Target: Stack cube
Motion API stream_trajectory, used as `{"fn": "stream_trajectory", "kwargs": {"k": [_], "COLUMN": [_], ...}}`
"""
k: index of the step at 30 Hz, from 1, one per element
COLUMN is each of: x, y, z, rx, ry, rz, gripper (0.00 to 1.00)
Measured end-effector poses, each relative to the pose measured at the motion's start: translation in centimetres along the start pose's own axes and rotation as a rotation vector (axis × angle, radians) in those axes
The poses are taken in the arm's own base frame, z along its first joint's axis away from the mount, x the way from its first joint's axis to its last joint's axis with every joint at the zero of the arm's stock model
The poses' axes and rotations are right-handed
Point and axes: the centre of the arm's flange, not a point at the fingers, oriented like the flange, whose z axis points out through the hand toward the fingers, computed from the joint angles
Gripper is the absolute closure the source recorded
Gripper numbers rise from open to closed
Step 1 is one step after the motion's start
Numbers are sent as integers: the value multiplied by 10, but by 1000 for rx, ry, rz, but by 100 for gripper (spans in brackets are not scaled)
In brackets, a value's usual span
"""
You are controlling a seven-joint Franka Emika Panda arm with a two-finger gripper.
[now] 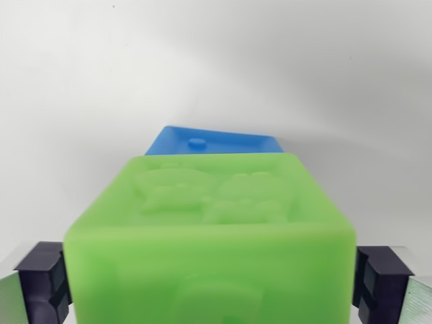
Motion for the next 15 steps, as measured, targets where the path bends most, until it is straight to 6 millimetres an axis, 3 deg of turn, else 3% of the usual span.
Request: {"fn": "stream_trajectory", "kwargs": {"k": [15], "x": [0], "y": [0], "z": [-6], "rx": [2], "ry": [2], "rz": [0], "gripper": [0]}}
